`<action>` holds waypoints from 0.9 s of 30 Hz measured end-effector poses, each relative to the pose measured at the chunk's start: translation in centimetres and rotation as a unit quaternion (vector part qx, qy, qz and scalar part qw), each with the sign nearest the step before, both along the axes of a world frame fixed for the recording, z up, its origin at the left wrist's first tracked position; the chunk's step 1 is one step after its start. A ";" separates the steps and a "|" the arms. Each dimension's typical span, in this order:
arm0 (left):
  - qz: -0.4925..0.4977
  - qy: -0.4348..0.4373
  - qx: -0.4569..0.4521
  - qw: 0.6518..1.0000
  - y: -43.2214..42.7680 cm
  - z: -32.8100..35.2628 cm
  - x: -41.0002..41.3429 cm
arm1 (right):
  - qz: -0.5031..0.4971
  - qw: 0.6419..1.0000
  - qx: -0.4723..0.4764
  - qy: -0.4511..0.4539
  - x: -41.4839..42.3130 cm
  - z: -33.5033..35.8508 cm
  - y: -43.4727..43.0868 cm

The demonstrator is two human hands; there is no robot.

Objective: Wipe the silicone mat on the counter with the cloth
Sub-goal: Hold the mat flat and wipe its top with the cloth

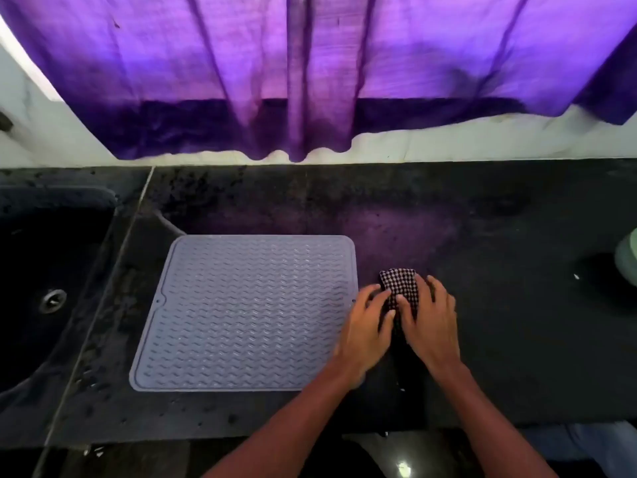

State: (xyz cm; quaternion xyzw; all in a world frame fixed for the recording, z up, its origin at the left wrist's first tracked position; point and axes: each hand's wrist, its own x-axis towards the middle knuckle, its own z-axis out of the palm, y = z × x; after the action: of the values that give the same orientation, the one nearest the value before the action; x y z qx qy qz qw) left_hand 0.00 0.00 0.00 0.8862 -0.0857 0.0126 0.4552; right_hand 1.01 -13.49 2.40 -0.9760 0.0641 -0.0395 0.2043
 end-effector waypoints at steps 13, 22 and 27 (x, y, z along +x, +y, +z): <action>0.166 0.266 -0.189 0.930 -1.6 2.6 3.2 | -0.132 0.938 0.304 0.102 2.2 0.8 -0.1; 0.165 0.341 -0.350 0.857 3.2 4.5 3.5 | -0.063 0.876 0.474 0.065 0.3 2.5 3.9; 0.131 0.362 -0.398 0.833 7.9 5.3 2.5 | -0.037 0.871 0.486 0.068 -0.4 3.6 7.2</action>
State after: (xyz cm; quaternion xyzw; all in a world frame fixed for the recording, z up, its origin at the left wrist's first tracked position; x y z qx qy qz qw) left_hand 2.46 7.88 5.29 0.5726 0.2143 -0.2166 0.7611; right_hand 0.58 -6.26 6.00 -0.7507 0.1249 0.0560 0.6463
